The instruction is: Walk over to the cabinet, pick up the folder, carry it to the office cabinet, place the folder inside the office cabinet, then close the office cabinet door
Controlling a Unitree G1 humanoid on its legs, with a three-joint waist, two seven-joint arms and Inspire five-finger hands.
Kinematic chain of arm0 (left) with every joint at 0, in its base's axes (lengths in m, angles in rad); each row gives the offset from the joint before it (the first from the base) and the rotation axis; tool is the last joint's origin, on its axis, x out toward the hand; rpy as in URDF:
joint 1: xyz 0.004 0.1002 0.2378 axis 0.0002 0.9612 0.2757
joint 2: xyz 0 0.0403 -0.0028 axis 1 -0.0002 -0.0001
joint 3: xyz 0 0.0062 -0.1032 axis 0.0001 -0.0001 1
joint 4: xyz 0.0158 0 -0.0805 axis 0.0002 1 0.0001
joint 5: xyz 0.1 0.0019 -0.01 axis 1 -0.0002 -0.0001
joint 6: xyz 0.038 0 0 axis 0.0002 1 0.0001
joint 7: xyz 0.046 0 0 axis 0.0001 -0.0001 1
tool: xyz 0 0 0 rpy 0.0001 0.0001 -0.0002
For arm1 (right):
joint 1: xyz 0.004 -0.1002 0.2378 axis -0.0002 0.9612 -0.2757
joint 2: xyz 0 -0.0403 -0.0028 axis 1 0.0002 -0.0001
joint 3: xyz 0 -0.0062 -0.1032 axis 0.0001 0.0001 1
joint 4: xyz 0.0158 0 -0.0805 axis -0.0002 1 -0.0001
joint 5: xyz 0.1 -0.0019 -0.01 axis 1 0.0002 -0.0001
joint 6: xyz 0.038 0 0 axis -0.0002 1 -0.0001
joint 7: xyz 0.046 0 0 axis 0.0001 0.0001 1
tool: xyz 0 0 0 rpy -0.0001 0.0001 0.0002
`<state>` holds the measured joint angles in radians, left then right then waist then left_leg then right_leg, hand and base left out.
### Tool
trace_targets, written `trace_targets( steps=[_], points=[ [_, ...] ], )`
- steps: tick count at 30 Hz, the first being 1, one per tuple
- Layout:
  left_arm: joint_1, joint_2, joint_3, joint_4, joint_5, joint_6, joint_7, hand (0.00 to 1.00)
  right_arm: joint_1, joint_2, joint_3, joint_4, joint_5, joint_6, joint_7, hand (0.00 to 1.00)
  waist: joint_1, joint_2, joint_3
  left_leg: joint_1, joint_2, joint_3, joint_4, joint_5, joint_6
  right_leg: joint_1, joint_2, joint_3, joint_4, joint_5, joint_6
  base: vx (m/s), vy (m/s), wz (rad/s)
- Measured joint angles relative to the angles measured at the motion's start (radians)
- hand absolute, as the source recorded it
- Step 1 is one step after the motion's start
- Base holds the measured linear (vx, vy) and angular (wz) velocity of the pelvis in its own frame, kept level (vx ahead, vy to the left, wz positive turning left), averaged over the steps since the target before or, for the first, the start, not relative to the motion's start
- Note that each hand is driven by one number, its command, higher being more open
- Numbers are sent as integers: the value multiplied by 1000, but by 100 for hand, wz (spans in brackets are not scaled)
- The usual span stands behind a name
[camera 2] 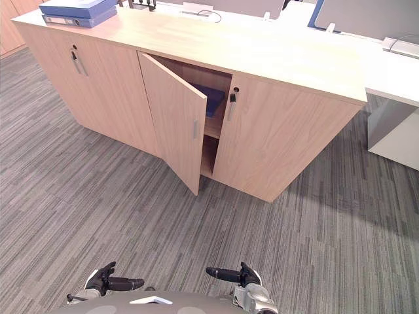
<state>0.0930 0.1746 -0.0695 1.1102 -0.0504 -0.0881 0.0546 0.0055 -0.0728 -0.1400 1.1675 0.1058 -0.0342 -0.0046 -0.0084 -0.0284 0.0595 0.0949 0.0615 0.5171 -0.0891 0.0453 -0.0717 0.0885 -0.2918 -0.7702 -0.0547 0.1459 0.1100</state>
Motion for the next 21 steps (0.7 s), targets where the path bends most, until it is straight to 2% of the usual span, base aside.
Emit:
trace_targets(
  steps=[7, 21],
  points=[
    [17, 2, 0, 0, -16, 0, 0, 100, 0, 1, -6, 0, 21, 0, 0, 100, -18, 0, -1, 4, -1, 5, 0, -2, 0, 0, 0, 6, -1, 0, 0, 1, -7, -3],
    [20, 2, -2, 1, -17, 0, 2, 100, 4, 1, -8, 0, 21, 0, 0, 100, -21, 0, -2, 18, 0, 8, 0, -3, 0, 11, -1, 10, -2, 0, 0, 0, 0, 0]
  ],
)
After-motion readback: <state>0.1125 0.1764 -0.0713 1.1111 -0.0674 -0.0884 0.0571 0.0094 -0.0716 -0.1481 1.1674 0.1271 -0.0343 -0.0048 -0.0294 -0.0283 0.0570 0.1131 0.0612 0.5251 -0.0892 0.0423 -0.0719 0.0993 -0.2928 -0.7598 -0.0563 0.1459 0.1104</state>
